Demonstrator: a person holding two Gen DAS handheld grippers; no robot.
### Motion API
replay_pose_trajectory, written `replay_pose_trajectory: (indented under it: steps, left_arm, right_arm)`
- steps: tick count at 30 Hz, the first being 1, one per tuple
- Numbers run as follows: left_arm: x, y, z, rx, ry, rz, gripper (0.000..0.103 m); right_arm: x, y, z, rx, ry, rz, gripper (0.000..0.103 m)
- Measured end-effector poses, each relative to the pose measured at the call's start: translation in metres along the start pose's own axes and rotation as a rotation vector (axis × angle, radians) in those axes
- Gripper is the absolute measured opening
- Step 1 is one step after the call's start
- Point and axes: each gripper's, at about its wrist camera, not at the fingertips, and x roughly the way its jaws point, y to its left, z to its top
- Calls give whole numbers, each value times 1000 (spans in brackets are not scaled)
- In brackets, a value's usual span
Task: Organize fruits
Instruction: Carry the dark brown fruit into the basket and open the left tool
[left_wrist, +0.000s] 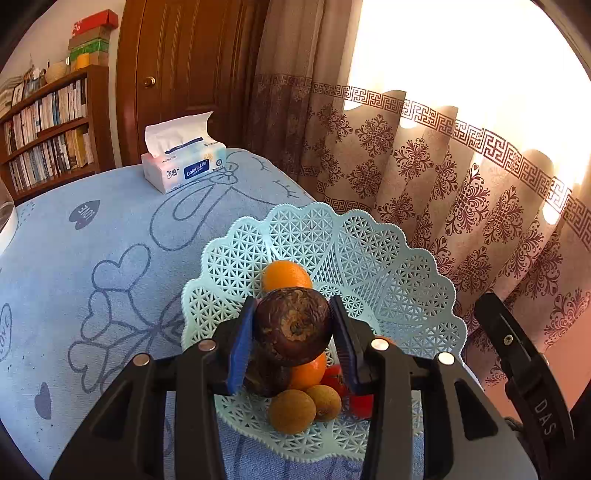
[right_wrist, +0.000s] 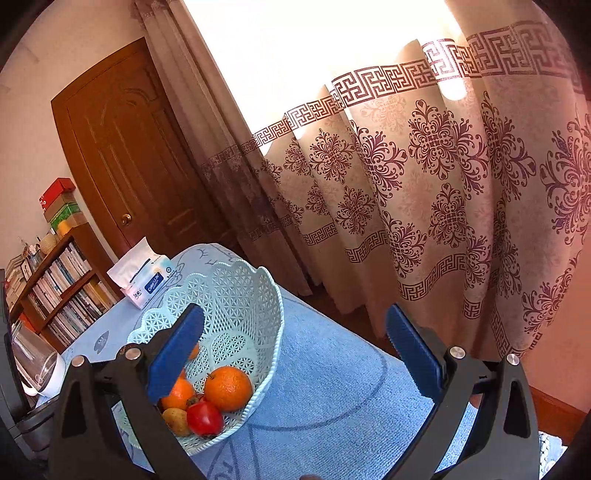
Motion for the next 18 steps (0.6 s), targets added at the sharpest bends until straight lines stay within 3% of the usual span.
replay_pose_trajectory:
  steps: [3,7,15,18]
  left_arm:
    - [4,-2,-2,7,9,-12,41]
    - [1,0,-3,-3,3,-12,52]
    - [-9,13,-3,-28,-11,4,52]
    - [-13,17,-4,-35,-13,26,63]
  right_arm:
    - [1,-1,0,6,4,-2,100]
    - [2,0,0,4,9,-3,100]
    - [3,-1,-1,12,13,-6,100]
    - [3,0,0,6,14,-6,100]
